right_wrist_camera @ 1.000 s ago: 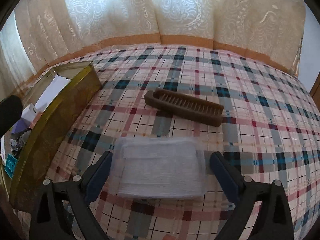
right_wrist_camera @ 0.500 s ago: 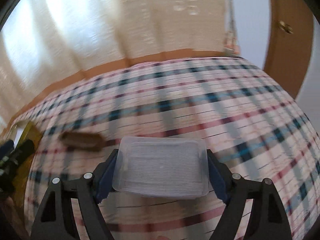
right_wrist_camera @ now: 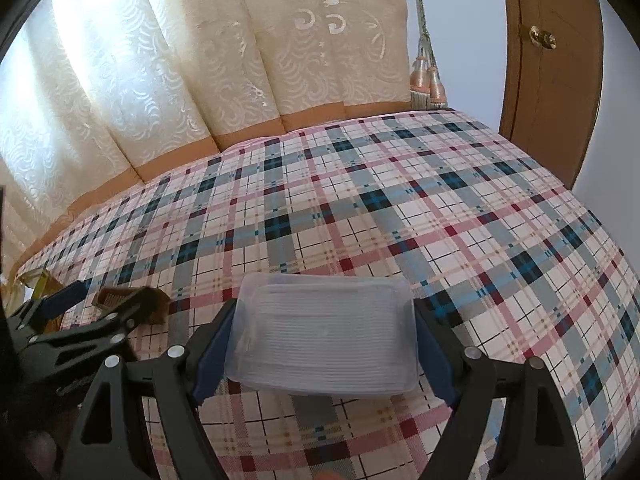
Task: Organize rigid objects
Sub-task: 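Grasp the clear plastic box with the right gripper while the left gripper reaches the brown comb, then close the left gripper around the brown comb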
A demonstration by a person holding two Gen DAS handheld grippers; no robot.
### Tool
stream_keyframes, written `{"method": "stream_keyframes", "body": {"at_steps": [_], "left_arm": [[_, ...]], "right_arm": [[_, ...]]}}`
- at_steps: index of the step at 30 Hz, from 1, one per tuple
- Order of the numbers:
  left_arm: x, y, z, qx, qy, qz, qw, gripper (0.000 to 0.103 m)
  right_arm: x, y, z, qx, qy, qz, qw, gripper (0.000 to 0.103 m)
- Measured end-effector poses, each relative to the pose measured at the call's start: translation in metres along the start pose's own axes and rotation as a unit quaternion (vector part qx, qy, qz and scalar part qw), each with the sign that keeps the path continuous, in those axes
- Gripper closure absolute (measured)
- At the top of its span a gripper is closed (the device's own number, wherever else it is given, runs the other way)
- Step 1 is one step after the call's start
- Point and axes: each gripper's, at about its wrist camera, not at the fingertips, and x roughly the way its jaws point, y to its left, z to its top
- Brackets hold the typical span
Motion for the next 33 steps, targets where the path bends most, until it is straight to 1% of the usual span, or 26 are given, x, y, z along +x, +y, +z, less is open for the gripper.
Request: {"method": "stream_keyframes", "body": {"at_steps": [1,3,5,6,8,10,11,12,13,14,15,16,17,19,20,21,22,24,26,28,29,31,33], "left_arm": [[0.003,-0.001,0.000,-0.001,0.004,-0.005,1.0000,0.000],[0.006,-0.005,0.001,0.015,0.012,0.004,0.9998,0.000],[0.003,-0.004,-0.002,0.018,0.011,-0.007,0.9998,0.000],[0.000,-0.004,-0.005,0.026,0.010,-0.015,0.9995,0.000],[-0.001,-0.008,-0.010,0.048,0.010,-0.011,0.9987,0.002],[-0.005,-0.012,-0.015,0.070,0.009,0.000,0.9975,0.011],[-0.008,-0.014,-0.019,0.083,0.006,0.013,0.9965,0.020],[-0.010,-0.015,-0.023,0.095,0.009,0.018,0.9953,0.024],[-0.014,-0.016,-0.027,0.101,0.012,0.003,0.9948,0.028],[-0.020,-0.015,-0.034,0.100,0.025,-0.040,0.9939,0.036],[-0.022,-0.015,-0.037,0.100,0.032,-0.063,0.9925,0.037],[-0.026,-0.016,-0.042,0.106,0.039,-0.090,0.9895,0.036],[-0.029,-0.018,-0.046,0.117,0.035,-0.092,0.9883,0.036],[-0.033,-0.021,-0.045,0.137,0.003,-0.039,0.9898,0.035],[-0.031,-0.020,-0.041,0.136,-0.004,-0.025,0.9903,0.033],[-0.028,-0.015,-0.035,0.122,-0.005,-0.020,0.9923,0.029],[-0.026,-0.011,-0.031,0.111,-0.003,-0.022,0.9936,0.027],[-0.020,-0.003,-0.024,0.083,0.003,-0.033,0.9960,0.026],[-0.019,0.001,-0.018,0.068,-0.008,-0.024,0.9973,0.026],[-0.018,0.004,-0.013,0.055,-0.017,-0.015,0.9982,0.022],[-0.018,0.006,-0.008,0.043,-0.027,-0.016,0.9986,0.020],[-0.016,0.003,0.000,0.041,-0.040,-0.023,0.9981,0.016],[-0.012,-0.006,0.008,0.053,-0.049,-0.020,0.9972,0.013]], "right_arm": [[0.000,0.000,0.000,0.000,0.000,0.001,1.000,0.020],[0.000,-0.001,0.000,0.003,-0.001,0.003,1.000,0.020],[-0.001,-0.002,0.000,0.004,-0.002,0.003,1.000,0.020],[-0.001,-0.001,0.000,0.003,-0.003,0.003,1.000,0.020],[-0.002,-0.001,0.000,0.002,-0.005,0.004,1.000,0.020],[-0.001,0.000,-0.001,0.001,-0.003,0.006,1.000,0.020],[-0.002,0.000,-0.001,0.001,-0.002,0.007,1.000,0.020],[-0.002,0.000,-0.001,0.001,-0.002,0.009,1.000,0.020],[-0.002,0.000,-0.001,0.003,-0.002,0.010,1.000,0.020],[-0.002,-0.001,-0.001,0.005,-0.001,0.010,1.000,0.020],[-0.002,-0.001,-0.001,0.006,-0.001,0.010,1.000,0.020],[-0.002,-0.001,-0.002,0.007,0.000,0.010,1.000,0.020],[-0.002,-0.001,-0.002,0.006,0.000,0.010,1.000,0.020],[-0.001,-0.001,-0.002,0.006,0.001,0.010,1.000,0.020],[-0.001,-0.001,-0.002,0.006,0.002,0.011,1.000,0.020],[-0.001,-0.001,-0.002,0.008,0.002,0.011,1.000,0.020],[-0.001,-0.002,-0.002,0.011,0.003,0.012,1.000,0.020],[-0.001,-0.005,-0.002,0.018,0.002,0.012,1.000,0.020],[-0.001,-0.006,-0.002,0.019,0.001,0.012,1.000,0.020],[-0.001,-0.004,-0.002,0.015,0.000,0.012,1.000,0.020],[-0.002,-0.003,-0.002,0.014,0.000,0.011,1.000,0.020],[-0.001,-0.003,-0.002,0.012,0.001,0.011,1.000,0.020],[-0.001,-0.004,-0.002,0.014,0.000,0.012,1.000,0.019]]}}
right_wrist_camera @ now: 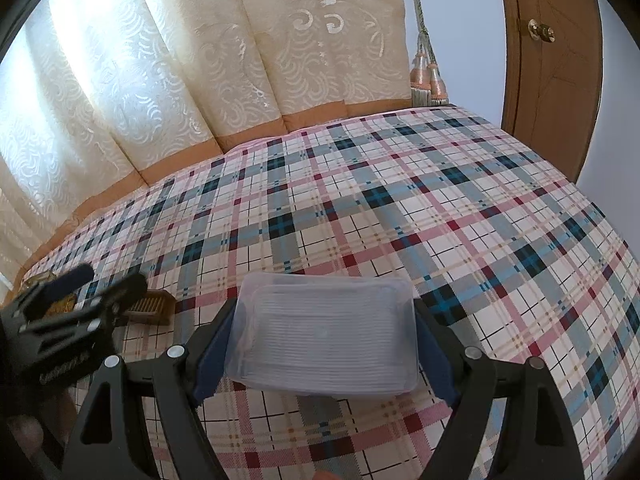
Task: Organize rigid objects
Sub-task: 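Close the left gripper around the brown comb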
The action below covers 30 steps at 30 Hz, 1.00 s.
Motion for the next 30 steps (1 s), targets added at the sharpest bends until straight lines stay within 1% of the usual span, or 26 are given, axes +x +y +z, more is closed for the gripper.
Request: {"method": "stream_keyframes", "body": {"at_steps": [1,2,4,5,6,7,9,10,11,13,15,17,19,20,21,22,23,25,27,28,29,30], "left_arm": [[0.004,-0.002,0.004,0.008,-0.002,-0.005,0.9999,0.010],[0.012,-0.004,0.007,0.016,0.009,-0.018,0.9997,0.004],[0.026,-0.003,0.008,0.013,0.041,-0.033,0.9985,0.004],[0.034,-0.001,0.007,0.006,0.064,-0.046,0.9969,0.006],[0.037,0.001,0.005,-0.001,0.077,-0.051,0.9957,0.009],[0.036,0.004,0.003,-0.010,0.081,-0.056,0.9951,0.009],[0.027,0.009,-0.002,-0.014,0.078,-0.080,0.9936,0.009],[0.025,0.009,-0.005,-0.013,0.083,-0.090,0.9924,0.009],[0.022,0.008,-0.011,-0.012,0.095,-0.108,0.9896,0.009],[0.012,0.003,-0.019,0.004,0.088,-0.113,0.9897,0.009],[0.001,-0.004,-0.032,0.024,0.092,-0.123,0.9878,0.009],[-0.005,-0.009,-0.039,0.037,0.087,-0.118,0.9884,0.009],[-0.007,-0.010,-0.040,0.044,0.080,-0.105,0.9902,0.016],[-0.007,-0.009,-0.039,0.043,0.075,-0.096,0.9917,0.023],[-0.005,-0.008,-0.036,0.042,0.072,-0.086,0.9929,0.034],[-0.003,-0.006,-0.035,0.038,0.071,-0.080,0.9935,0.038],[-0.002,-0.003,-0.033,0.033,0.066,-0.080,0.9941,0.043],[-0.003,0.000,-0.033,0.035,0.064,-0.077,0.9943,0.047],[-0.007,-0.002,-0.037,0.046,0.059,-0.082,0.9938,0.059],[-0.009,-0.003,-0.038,0.048,0.057,-0.083,0.9938,0.061],[-0.011,-0.004,-0.040,0.050,0.055,-0.082,0.9939,0.067],[-0.013,-0.006,-0.041,0.050,0.053,-0.084,0.9938,0.078]], "right_arm": [[0.000,0.000,0.000,0.001,0.001,0.000,1.000,0.019],[0.000,0.000,0.000,0.001,0.001,0.001,1.000,0.019],[0.000,0.000,0.000,0.002,0.000,0.001,1.000,0.019],[0.000,0.000,0.000,0.002,-0.001,0.001,1.000,0.019],[0.000,0.000,0.000,0.003,-0.002,0.002,1.000,0.019],[-0.001,0.000,0.000,0.003,-0.002,0.003,1.000,0.019],[-0.001,0.000,0.000,0.002,-0.003,0.003,1.000,0.019],[-0.002,0.000,0.000,0.001,-0.004,0.003,1.000,0.019],[-0.002,0.000,0.000,0.000,-0.005,0.003,1.000,0.019],[-0.002,0.001,0.000,0.001,-0.004,0.003,1.000,0.019],[-0.002,0.000,0.000,0.003,-0.003,0.004,1.000,0.020],[-0.002,0.000,0.000,0.002,-0.003,0.004,1.000,0.020],[-0.001,0.001,0.000,-0.001,-0.002,0.004,1.000,0.020],[-0.002,0.001,0.000,-0.002,-0.003,0.004,1.000,0.020],[-0.002,0.001,-0.001,-0.002,-0.004,0.005,1.000,0.020],[-0.002,0.001,-0.001,-0.002,-0.005,0.006,1.000,0.019],[-0.002,0.001,-0.001,-0.002,-0.005,0.006,1.000,0.019],[-0.001,0.000,0.000,-0.001,-0.004,0.007,1.000,0.020],[-0.001,0.003,-0.001,-0.006,-0.002,0.007,1.000,0.020],[-0.001,0.005,-0.001,-0.011,-0.003,0.007,1.000,0.020],[-0.002,0.008,-0.001,-0.019,-0.005,0.007,1.000,0.020],[-0.003,0.010,-0.001,-0.024,-0.006,0.007,1.000,0.020]]}}
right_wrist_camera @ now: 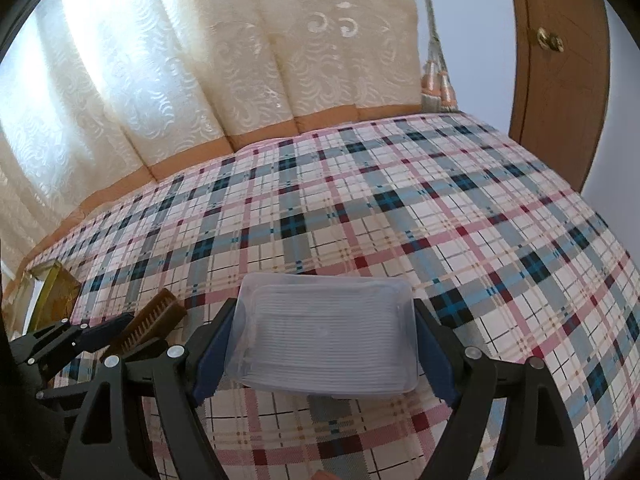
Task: Organize rigid objects
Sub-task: 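Close the left gripper around the brown comb, then lift the brown comb and clear box and carry both toward the tin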
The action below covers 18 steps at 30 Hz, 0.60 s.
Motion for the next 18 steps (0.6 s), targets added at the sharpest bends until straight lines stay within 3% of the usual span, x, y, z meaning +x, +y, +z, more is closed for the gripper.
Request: {"method": "stream_keyframes", "body": {"at_steps": [9,18], "left_arm": [[-0.017,0.012,-0.018,-0.051,-0.009,0.034,0.9981,0.079],[-0.046,0.022,-0.034,-0.073,-0.056,0.078,0.9927,0.079]], "right_arm": [[-0.011,0.010,-0.002,-0.028,-0.025,0.021,0.999,0.020],[-0.020,0.023,-0.005,-0.047,-0.047,0.053,0.996,0.020]]}}
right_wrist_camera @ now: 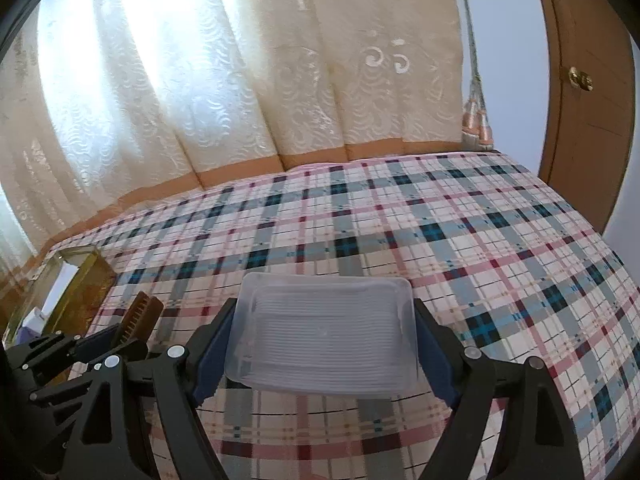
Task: Organize rigid objects
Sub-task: 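Lift the brown comb and clear box and carry both toward the tin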
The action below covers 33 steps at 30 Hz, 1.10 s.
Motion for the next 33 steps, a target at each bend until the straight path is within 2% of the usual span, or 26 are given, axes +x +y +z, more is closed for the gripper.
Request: {"method": "stream_keyframes", "body": {"at_steps": [10,17,26,33], "left_arm": [[-0.026,0.007,-0.008,-0.014,-0.047,0.036,0.9982,0.079],[-0.040,0.010,-0.016,-0.021,-0.067,0.048,0.9963,0.079],[-0.050,0.019,-0.026,-0.043,-0.072,0.040,0.9957,0.079],[-0.060,0.025,-0.033,-0.056,-0.085,0.034,0.9942,0.079]], "right_arm": [[-0.013,0.027,-0.008,-0.036,-0.019,0.036,0.999,0.020],[-0.016,0.033,-0.010,-0.043,-0.026,0.038,0.998,0.020],[-0.024,0.043,-0.015,-0.046,-0.036,0.037,0.998,0.020],[-0.041,0.056,-0.022,-0.058,-0.075,0.025,0.995,0.020]]}}
